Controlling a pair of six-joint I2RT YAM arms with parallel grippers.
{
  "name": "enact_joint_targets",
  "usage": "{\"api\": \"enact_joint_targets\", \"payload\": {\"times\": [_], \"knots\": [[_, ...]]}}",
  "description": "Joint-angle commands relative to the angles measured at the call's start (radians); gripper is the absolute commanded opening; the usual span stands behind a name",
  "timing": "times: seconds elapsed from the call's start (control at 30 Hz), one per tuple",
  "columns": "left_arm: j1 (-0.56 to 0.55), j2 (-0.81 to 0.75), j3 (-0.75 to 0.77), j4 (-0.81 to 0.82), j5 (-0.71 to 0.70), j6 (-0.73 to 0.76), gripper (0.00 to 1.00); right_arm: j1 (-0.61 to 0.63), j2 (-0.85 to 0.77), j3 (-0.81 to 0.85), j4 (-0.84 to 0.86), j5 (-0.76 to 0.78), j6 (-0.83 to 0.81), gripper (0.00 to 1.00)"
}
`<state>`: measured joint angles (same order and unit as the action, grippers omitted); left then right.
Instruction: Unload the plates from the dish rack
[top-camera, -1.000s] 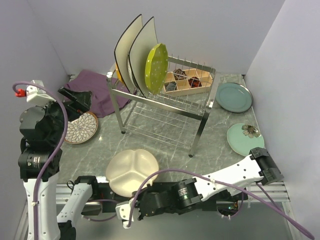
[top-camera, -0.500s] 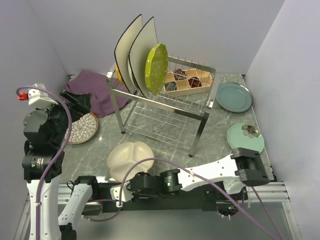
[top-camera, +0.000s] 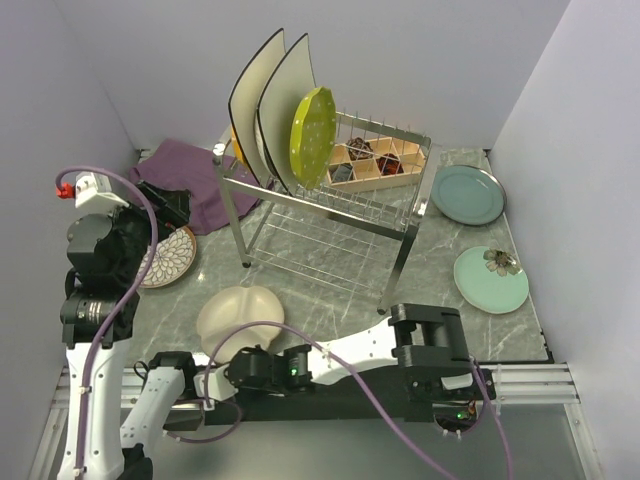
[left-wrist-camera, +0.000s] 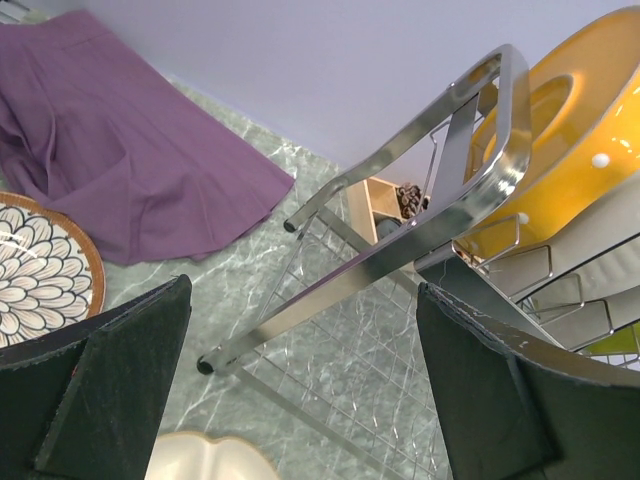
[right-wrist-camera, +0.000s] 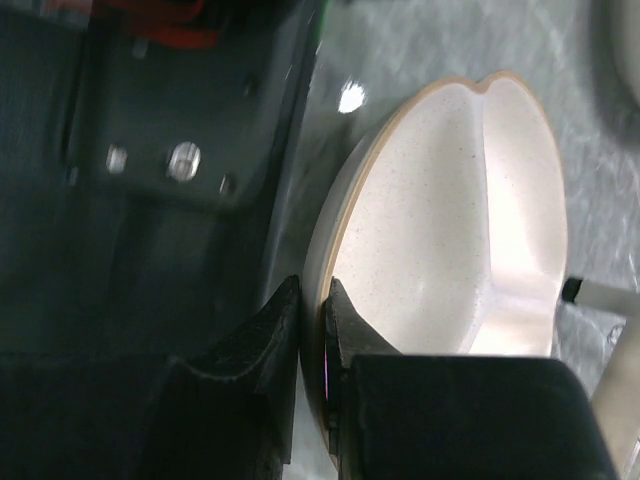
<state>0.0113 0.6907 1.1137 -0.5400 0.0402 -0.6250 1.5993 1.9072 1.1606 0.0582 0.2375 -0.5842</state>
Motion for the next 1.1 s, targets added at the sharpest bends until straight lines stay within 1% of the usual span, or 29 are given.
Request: {"api": "enact_joint_targets", "payload": {"times": [0.0,0.03,0.07,0.17,0.23,0.27,0.3,0.37,0.4,0.47,0.5,0.57,0.6,0.63,0.67,0.7,0.73,0.8,0.87,0.9,1.0,1.07], "knots": [[-0.001,-0.023,-0.02,0.071,0.001,-0.013,1.0,-0.006,0.001,0.109,0.213,0.08,0.003,0.15],[-0.002,-0.025,-0.029,0.078,0.001,-0.012,0.99,-0.006,0.004,0.109,0.221,0.085,0.033,0.22],[-0.001,-0.02,-0.031,0.08,-0.002,-0.01,0.99,-0.004,0.004,0.108,0.227,0.098,0.052,0.33],[-0.001,-0.008,-0.046,0.087,0.006,-0.002,0.99,-0.006,-0.013,0.082,0.262,0.131,0.115,0.4],[-0.001,-0.002,-0.057,0.094,0.012,-0.002,0.99,-0.006,-0.036,0.08,0.233,0.118,0.199,0.45],[-0.001,0.001,-0.061,0.098,0.012,-0.002,1.0,-0.006,-0.042,0.079,0.227,0.109,0.23,0.53],[-0.001,0.0,-0.066,0.101,0.013,-0.004,0.99,-0.002,-0.051,0.08,0.204,0.103,0.303,0.55],[-0.001,-0.003,-0.08,0.11,0.013,-0.004,0.99,0.005,-0.059,0.091,0.164,0.106,0.387,0.6],[-0.001,-0.006,-0.083,0.114,0.013,-0.001,0.99,0.01,-0.075,0.09,0.129,0.105,0.47,0.61],[-0.001,-0.008,-0.089,0.109,0.006,0.002,0.99,0.011,-0.102,0.068,0.103,0.074,0.567,0.63],[-0.001,-0.007,-0.086,0.107,0.003,0.01,0.99,0.01,-0.131,0.054,0.092,0.051,0.674,0.63],[-0.001,-0.003,-0.083,0.103,-0.006,0.013,0.99,-0.002,-0.16,0.021,0.082,0.057,0.782,0.63],[-0.001,-0.002,-0.078,0.1,-0.008,0.016,0.99,-0.016,-0.178,0.017,0.03,0.069,0.922,0.63],[-0.002,-0.002,-0.08,0.1,-0.007,0.015,0.99,-0.036,-0.188,0.013,-0.003,0.086,1.005,0.62],[-0.001,-0.005,-0.078,0.101,-0.003,0.015,0.99,-0.057,-0.195,-0.001,-0.032,0.08,1.085,0.6],[-0.001,-0.005,-0.08,0.104,0.003,0.011,0.99,-0.106,-0.215,-0.015,-0.052,0.066,1.218,0.58],[-0.001,-0.008,-0.081,0.104,0.004,0.011,0.99,-0.125,-0.224,-0.034,-0.051,0.057,1.271,0.56],[-0.001,-0.016,-0.089,0.109,0.012,0.014,1.0,-0.165,-0.256,-0.084,-0.075,0.098,1.395,0.55],[-0.001,-0.028,-0.1,0.12,0.006,0.018,0.99,-0.183,-0.276,-0.122,-0.095,0.182,1.472,0.55],[-0.002,-0.034,-0.113,0.124,-0.002,0.019,1.0,-0.19,-0.295,-0.14,-0.086,0.192,1.542,0.56],[-0.001,-0.04,-0.127,0.126,-0.014,0.021,1.0,-0.232,-0.329,-0.216,-0.028,0.201,1.673,0.56],[-0.001,-0.037,-0.135,0.13,-0.005,0.019,1.0,-0.254,-0.327,-0.236,-0.023,0.218,1.722,0.56]]}}
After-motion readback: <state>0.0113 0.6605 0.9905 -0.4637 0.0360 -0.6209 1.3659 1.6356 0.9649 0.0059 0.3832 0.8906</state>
